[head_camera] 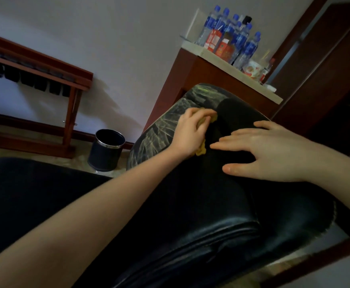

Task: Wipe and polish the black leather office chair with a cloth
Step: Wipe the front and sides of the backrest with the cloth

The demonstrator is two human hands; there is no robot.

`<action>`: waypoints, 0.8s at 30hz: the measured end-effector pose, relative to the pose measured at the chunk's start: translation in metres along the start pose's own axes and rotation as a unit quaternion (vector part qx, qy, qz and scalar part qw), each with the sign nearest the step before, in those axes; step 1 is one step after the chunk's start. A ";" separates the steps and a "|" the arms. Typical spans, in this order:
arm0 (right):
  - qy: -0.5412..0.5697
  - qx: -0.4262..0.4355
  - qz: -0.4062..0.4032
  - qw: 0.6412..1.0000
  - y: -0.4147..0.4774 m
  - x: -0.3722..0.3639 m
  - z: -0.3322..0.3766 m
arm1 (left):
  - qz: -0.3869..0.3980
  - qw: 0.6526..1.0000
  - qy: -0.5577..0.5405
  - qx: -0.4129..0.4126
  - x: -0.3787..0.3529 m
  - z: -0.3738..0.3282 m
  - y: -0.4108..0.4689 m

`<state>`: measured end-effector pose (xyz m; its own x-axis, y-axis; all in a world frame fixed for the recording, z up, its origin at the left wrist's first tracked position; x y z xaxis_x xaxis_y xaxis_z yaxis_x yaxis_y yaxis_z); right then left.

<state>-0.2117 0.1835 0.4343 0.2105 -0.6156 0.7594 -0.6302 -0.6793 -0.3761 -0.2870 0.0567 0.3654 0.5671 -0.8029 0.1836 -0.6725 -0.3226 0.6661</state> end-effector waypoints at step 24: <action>-0.014 -0.019 0.033 0.999 0.001 -0.005 0.004 | -0.043 0.985 -0.064 0.152 0.007 0.046 -0.097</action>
<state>-0.2105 0.1850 0.4280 0.1879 -0.6690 0.7191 -0.6716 -0.6218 -0.4029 -0.2394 0.0593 0.2690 0.5766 -0.8164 0.0313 -0.7470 -0.5113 0.4250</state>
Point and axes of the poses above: each hand's wrist, its own y-axis towards the middle knuckle, its own x-axis out of the back of the hand, z = x × y, the point moved 8 cm from there along y, towards the middle knuckle, and after that the axes turned 10 degrees about z, right-handed, at the moved point
